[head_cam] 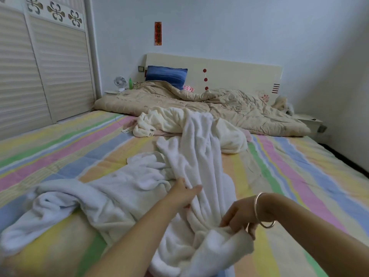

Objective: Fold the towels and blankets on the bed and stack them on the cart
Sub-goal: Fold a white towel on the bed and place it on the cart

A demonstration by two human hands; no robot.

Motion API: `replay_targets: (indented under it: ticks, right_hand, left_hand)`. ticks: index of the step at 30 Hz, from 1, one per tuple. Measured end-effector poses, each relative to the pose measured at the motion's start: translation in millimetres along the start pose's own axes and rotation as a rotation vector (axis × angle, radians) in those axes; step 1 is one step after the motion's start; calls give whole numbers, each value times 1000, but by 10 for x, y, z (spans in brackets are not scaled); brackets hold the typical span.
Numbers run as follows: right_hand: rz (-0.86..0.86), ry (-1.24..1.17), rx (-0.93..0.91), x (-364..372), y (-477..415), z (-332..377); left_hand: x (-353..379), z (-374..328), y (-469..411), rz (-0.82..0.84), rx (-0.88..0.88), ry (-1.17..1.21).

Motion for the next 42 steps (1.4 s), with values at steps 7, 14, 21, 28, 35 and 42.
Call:
replay_targets:
  ticks: [7, 14, 21, 28, 35, 42]
  right_hand:
    - [-520, -379, -139, -379, 249, -400]
    - [-1099, -256, -240, -532, 189, -233]
    - [-802, 617, 21, 48, -347, 159]
    - [-1028, -123, -135, -388, 188, -795]
    - [-1480, -843, 455, 190, 971, -2983]
    - [-1709, -524, 351, 254, 1194, -2889]
  left_hand:
    - [332, -160, 393, 206, 128, -35]
    - [669, -60, 979, 833, -4, -399]
    - [488, 46, 876, 559, 111, -52]
    - [402, 373, 424, 41, 155, -422]
    - [1232, -3, 446, 180, 312, -747]
    - [1660, -147, 448, 186, 433, -665]
Point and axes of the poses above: each hand's wrist, its own y-axis away from the middle knuckle, its own x-axis out of the palm, z = x × y, the point moved 3 cm from there along -y, towards the middle knuckle, and after that the axes turned 3 degrees about z, right-handed, at the moved point
